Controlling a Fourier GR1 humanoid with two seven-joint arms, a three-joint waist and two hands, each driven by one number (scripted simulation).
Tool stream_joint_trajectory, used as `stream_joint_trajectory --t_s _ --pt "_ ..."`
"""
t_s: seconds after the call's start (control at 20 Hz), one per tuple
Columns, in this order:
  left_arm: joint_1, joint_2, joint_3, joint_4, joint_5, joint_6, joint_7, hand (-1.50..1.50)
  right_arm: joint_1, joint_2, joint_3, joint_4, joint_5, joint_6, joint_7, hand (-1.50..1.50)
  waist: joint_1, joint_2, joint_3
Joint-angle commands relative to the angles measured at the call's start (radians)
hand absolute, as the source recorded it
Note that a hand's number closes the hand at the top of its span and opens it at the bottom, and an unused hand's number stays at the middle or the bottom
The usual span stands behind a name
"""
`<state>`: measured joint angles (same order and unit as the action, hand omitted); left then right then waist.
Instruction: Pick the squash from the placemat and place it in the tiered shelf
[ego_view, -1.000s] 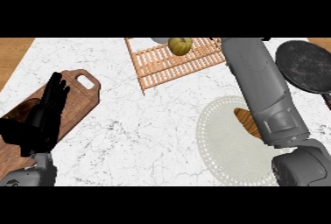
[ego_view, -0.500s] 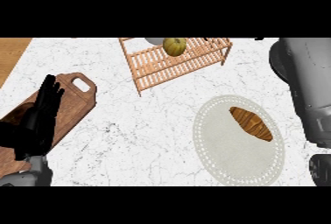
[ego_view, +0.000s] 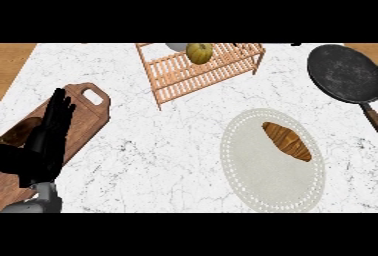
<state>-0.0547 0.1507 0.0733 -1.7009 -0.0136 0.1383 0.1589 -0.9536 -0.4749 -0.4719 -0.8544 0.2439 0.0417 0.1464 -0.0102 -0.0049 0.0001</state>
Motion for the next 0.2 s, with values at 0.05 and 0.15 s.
stream_joint_trajectory --t_s 0.05,0.15 --pt "0.028 0.02 0.01 -0.077 0.023 -0.034 0.046 0.0 0.114 -0.032 -0.017 -0.081 -0.08 0.071 -0.019 -1.5 0.012 0.003 0.0" --pt "-0.029 0.012 0.011 -0.055 0.014 -0.014 0.067 0.0 0.05 -0.113 -0.03 -0.044 -0.114 0.151 0.017 -1.5 0.013 0.004 0.0"
